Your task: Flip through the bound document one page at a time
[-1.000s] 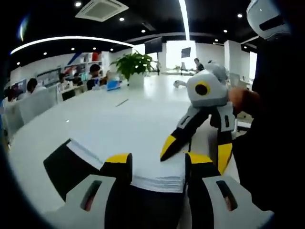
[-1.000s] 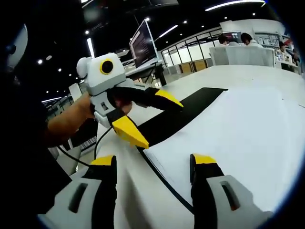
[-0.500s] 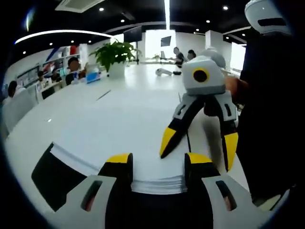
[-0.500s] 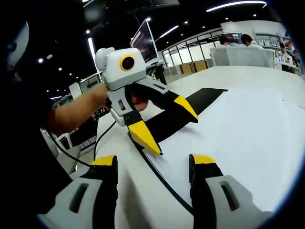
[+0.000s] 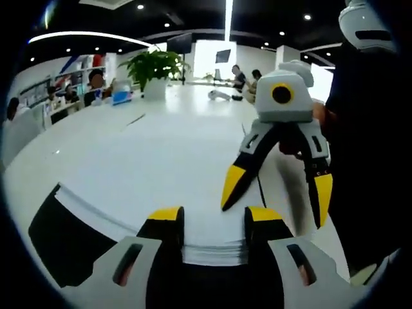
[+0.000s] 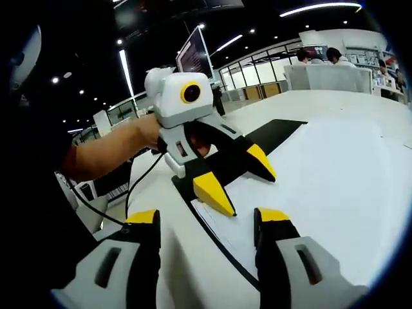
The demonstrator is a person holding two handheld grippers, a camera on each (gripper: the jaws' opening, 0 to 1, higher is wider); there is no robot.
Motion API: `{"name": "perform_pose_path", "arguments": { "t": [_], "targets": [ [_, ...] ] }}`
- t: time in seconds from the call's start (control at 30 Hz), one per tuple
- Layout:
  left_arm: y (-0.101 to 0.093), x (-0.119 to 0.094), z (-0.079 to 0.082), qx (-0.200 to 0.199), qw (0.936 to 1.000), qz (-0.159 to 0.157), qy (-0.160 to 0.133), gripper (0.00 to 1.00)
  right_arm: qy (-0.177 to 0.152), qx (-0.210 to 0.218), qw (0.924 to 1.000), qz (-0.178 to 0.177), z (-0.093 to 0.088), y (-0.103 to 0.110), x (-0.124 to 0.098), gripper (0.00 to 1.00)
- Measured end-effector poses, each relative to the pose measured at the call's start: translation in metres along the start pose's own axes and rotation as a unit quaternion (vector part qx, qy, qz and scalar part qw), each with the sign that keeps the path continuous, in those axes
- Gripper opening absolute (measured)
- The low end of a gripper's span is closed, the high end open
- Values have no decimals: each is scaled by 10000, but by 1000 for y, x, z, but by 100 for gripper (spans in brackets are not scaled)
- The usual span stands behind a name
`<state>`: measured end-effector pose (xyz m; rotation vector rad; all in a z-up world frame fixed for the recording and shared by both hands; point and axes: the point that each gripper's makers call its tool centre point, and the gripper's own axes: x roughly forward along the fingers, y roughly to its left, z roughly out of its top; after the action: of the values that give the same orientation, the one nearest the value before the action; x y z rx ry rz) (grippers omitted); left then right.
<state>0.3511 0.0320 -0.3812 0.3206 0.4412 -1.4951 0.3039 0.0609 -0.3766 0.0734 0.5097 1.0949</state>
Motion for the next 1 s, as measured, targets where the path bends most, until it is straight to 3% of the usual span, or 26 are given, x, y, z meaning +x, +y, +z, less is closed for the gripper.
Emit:
{"name": "perform_pose_path", "arguments": {
  "t": [0.1, 0.77, 1.0],
  "targets": [
    [-2, 3, -7, 158, 9998, 1, 153, 40, -1, 19, 10000, -8, 0, -1, 0, 56],
    [-5, 2, -6, 478, 9986, 43, -222, 36, -6, 23, 10000, -42, 0, -4, -1, 54],
    [-6, 2, -6, 469, 9983, 46, -342, 34, -20, -152, 9997, -199, -1, -6, 0, 51]
  ]
}}
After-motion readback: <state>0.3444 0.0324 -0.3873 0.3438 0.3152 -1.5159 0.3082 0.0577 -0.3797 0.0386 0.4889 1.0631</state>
